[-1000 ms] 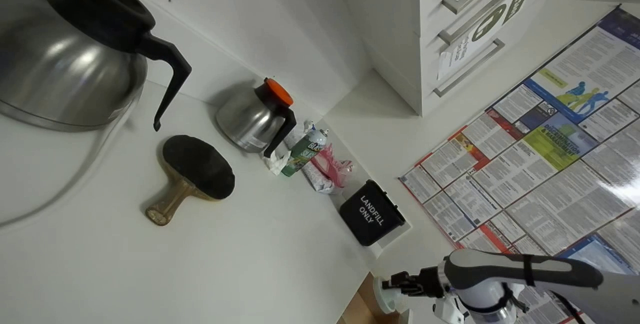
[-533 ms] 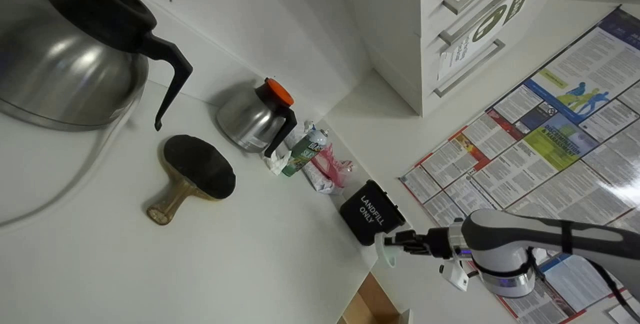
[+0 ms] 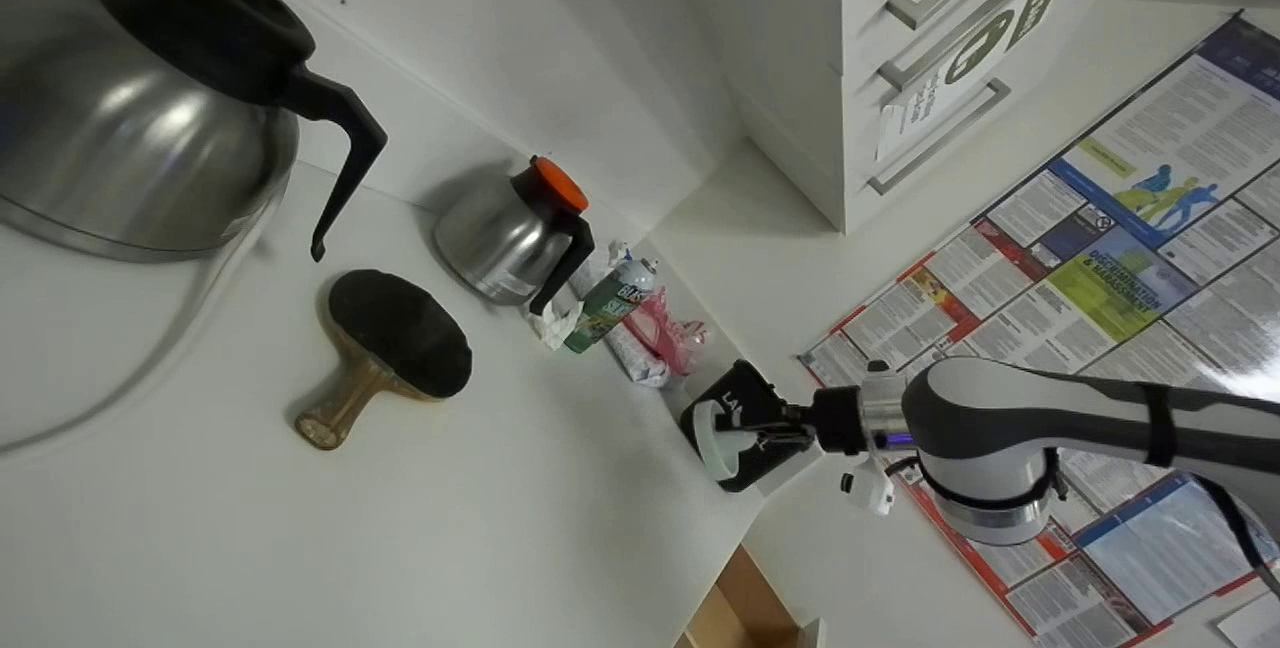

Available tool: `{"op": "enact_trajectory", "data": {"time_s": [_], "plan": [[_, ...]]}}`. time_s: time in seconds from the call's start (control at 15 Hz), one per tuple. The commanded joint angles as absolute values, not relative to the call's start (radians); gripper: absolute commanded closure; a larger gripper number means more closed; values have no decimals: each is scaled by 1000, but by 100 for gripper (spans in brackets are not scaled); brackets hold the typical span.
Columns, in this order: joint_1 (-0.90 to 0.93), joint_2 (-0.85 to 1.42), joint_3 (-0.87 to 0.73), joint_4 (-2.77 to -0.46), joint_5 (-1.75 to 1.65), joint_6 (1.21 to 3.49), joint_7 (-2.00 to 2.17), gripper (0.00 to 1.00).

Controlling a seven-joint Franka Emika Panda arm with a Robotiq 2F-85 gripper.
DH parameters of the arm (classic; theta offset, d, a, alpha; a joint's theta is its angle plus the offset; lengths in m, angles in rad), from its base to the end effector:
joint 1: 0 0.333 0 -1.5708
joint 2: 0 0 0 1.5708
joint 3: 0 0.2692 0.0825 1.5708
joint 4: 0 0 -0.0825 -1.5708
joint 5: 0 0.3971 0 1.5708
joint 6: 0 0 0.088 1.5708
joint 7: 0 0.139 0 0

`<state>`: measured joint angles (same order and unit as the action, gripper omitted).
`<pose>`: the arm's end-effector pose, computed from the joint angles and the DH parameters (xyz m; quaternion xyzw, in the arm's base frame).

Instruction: Open the topmost drawer, remove the white object from the drawer and place it on the counter, close the open drawer

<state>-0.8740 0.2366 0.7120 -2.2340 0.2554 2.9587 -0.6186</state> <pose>0.5907 -0.1102 0.2649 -0.9547 -0.0769 -0.2869 0.0197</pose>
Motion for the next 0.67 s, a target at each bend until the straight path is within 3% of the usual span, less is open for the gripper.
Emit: {"op": "enact_trajectory", "data": {"time_s": [0.0,0.6], "plan": [[-796,227,692,-2254,213,2957,-564,75],[-546,244,463,-2272,-55,2949,-312,75]]}}
